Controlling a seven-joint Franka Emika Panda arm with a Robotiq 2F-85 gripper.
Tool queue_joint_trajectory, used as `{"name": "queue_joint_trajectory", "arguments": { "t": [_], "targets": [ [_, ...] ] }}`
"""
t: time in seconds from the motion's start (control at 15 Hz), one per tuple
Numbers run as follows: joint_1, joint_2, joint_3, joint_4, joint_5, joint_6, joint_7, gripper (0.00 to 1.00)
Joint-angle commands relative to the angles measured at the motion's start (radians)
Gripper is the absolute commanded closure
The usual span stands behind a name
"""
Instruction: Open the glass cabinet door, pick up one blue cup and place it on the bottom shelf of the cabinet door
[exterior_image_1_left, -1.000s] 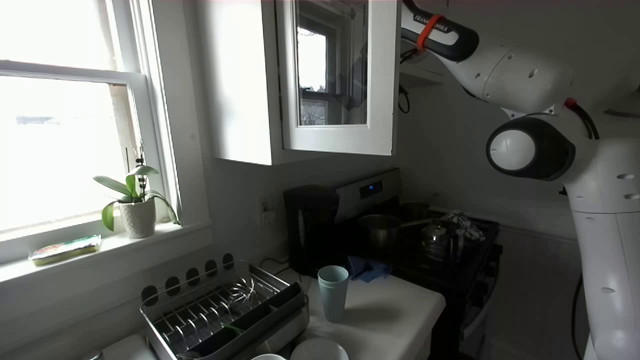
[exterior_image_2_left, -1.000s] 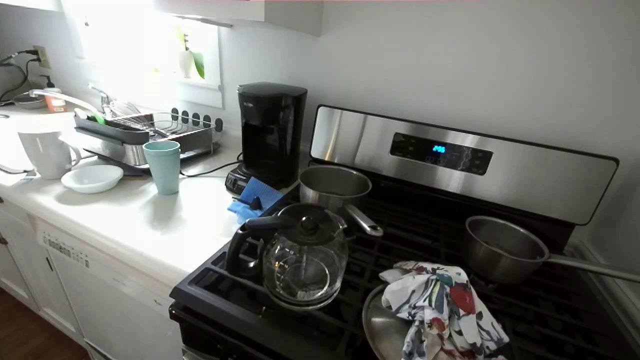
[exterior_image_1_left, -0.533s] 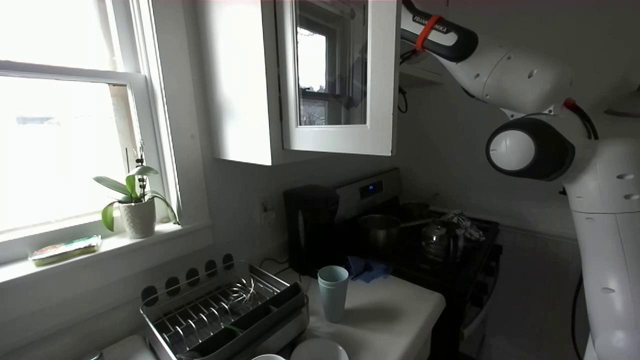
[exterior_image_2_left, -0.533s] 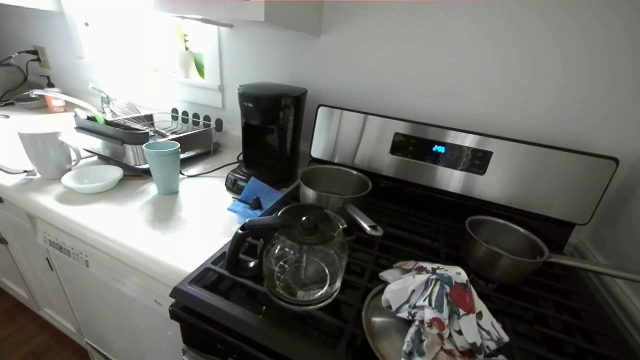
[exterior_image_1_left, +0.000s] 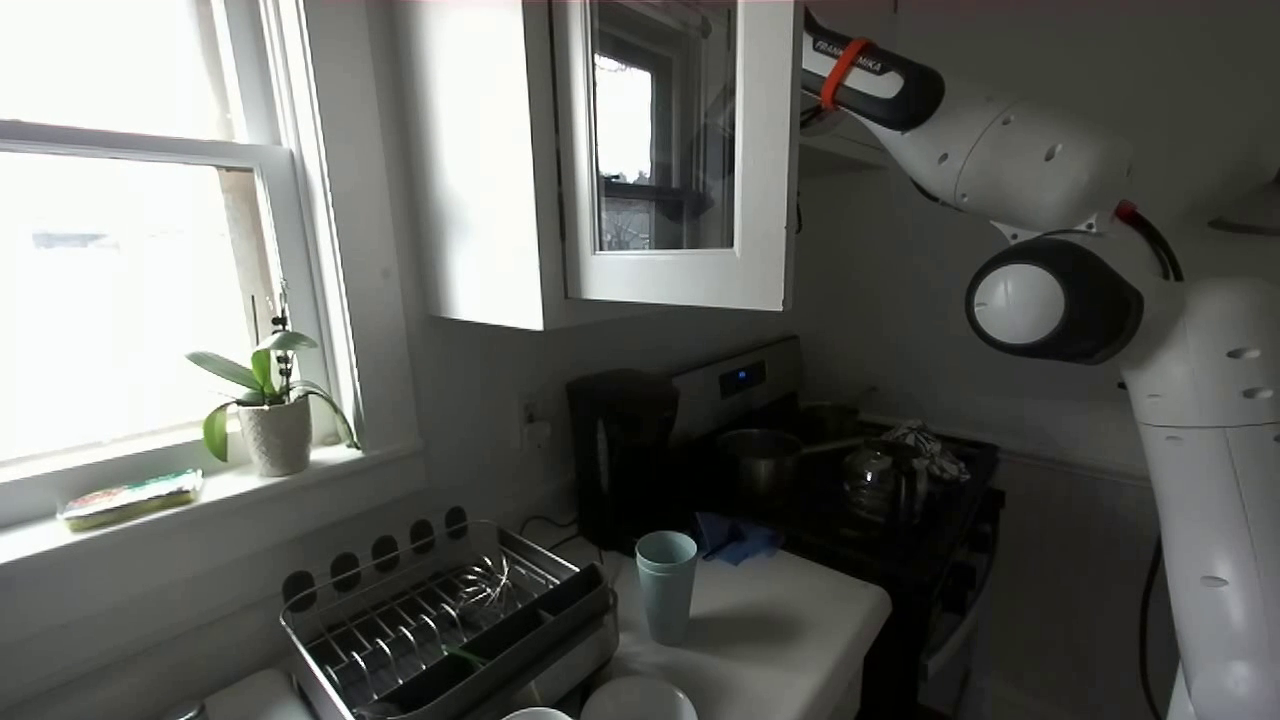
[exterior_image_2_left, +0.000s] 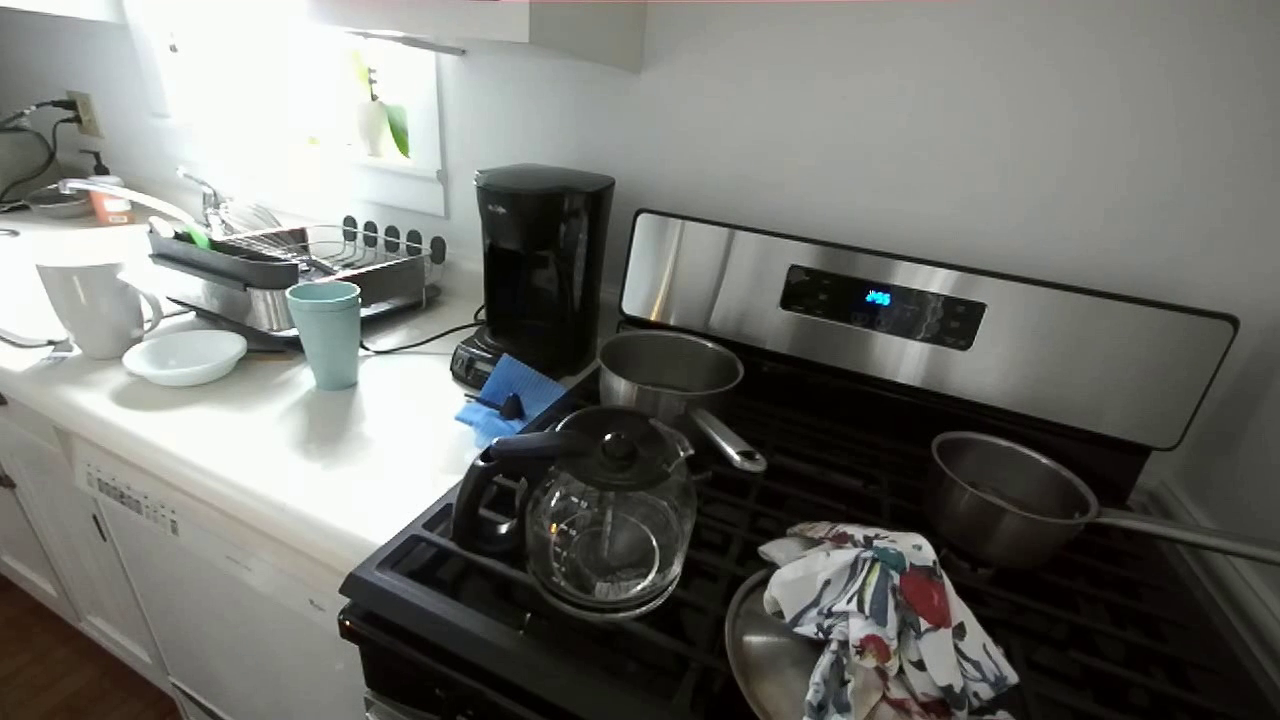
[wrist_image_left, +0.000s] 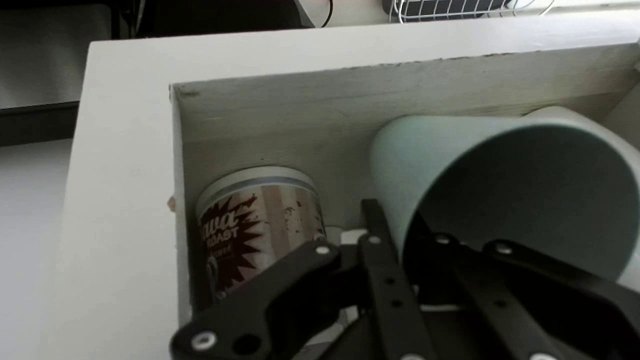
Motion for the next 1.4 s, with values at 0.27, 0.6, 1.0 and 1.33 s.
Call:
{"name": "queue_joint_trajectory", "arguments": {
  "t": [0.27,0.6,1.0,1.33],
  "targets": [
    [-0.001,-0.004,0.014,0.043,0.009,-0.126,0.011,0.99],
    [0.007,0.019,0.003,0.123,-0.034,-0.242,0.047,0.99],
    [0.008,0.054,0.000,0.177,-0.084,-0.198,0.008,0.99],
    [0.013,0.083,-0.010,0.211,-0.134,-0.115,-0.041,0.99]
  ]
}}
